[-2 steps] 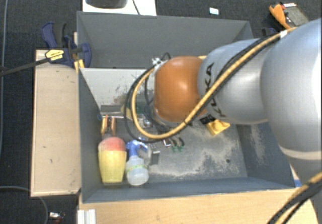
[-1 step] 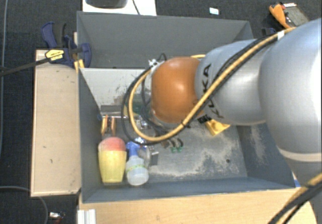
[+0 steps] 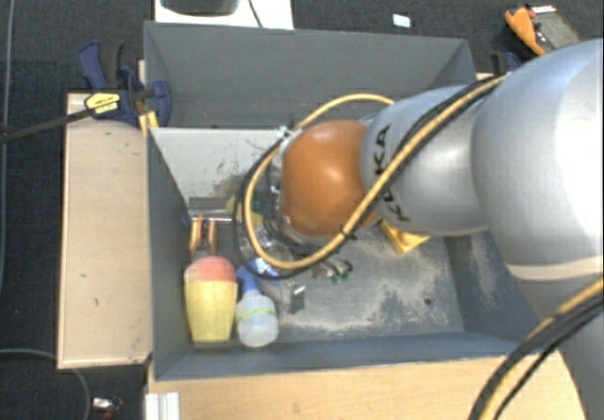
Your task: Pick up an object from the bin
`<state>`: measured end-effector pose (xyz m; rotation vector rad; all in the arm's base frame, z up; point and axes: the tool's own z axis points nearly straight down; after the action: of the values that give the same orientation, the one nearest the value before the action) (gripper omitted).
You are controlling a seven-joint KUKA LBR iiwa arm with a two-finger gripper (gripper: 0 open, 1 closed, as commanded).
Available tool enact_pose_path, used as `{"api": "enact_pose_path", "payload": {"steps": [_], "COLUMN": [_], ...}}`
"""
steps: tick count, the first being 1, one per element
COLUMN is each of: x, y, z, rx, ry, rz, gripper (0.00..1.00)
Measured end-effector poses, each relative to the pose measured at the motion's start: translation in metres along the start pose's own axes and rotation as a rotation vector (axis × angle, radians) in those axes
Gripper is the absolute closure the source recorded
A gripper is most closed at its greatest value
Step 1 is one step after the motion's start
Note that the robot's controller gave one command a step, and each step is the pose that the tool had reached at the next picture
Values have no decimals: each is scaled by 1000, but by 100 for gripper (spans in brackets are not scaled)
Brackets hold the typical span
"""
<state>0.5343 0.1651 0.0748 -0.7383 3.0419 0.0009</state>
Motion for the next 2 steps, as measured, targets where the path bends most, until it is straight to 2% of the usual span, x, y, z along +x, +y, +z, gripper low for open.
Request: {"api": "enact_pose_path", "payload": {"steps": [1,2], "x": [3,3], "y": [9,9], "z": [4,4], "rx": [0,0], "ry": [3,3], "rz": [48,50], "gripper": [100,100]}}
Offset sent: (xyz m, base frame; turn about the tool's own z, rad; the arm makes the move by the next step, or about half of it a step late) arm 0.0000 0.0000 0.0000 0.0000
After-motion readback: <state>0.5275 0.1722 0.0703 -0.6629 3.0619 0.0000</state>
